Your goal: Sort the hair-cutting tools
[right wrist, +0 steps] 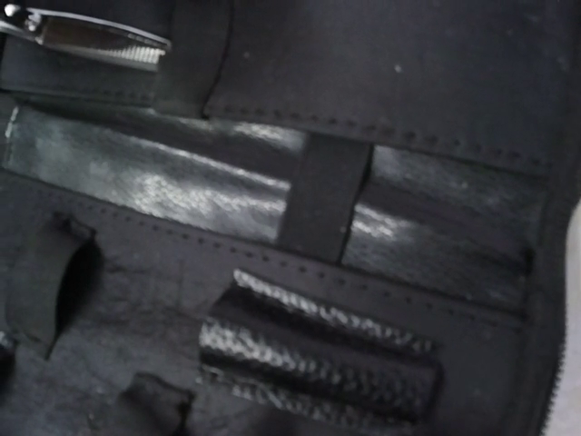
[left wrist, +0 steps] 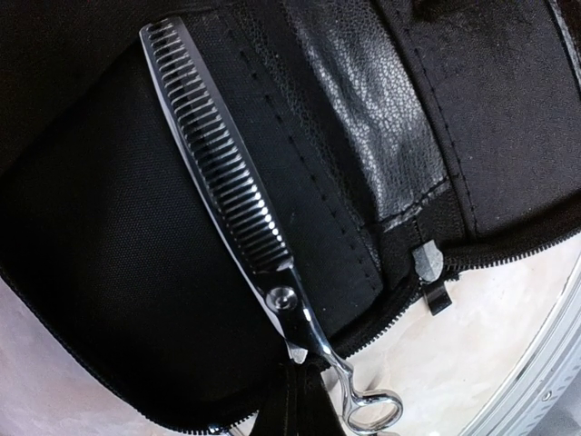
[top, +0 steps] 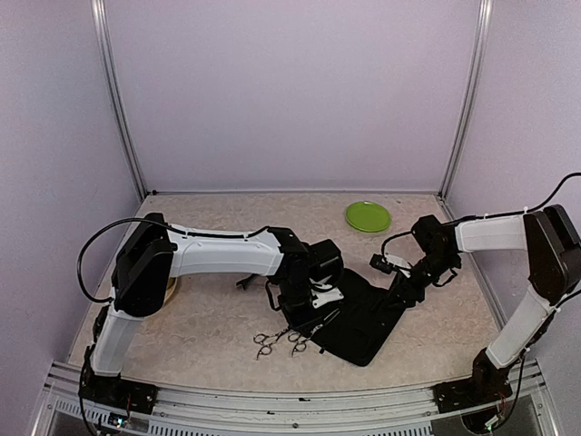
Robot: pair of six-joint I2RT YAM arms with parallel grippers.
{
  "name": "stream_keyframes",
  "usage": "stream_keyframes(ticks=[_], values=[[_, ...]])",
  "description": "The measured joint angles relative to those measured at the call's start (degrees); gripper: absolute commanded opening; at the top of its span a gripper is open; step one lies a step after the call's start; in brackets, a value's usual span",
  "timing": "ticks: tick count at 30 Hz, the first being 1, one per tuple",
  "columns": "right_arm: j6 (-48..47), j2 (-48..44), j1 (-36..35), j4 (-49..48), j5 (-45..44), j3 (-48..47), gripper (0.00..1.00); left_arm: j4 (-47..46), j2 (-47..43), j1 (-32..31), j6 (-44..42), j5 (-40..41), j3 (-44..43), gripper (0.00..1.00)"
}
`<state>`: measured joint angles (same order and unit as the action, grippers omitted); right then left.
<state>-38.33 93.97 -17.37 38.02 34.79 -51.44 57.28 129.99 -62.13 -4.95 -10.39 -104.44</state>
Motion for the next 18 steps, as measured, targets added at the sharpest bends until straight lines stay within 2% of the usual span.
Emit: stream_keyframes(ticks=[7,18], values=[[0.1,0.0,0.0,0.5,0.9,-0.3,0.44,0.1,0.0,0.2,0.6,-0.6,0.0,0.00],[2.8,-0.9,1.4,-0.4,-0.2,-2.4,0.57,0.2,0.6,2.4,2.1,-3.5,-1.1,0.00]])
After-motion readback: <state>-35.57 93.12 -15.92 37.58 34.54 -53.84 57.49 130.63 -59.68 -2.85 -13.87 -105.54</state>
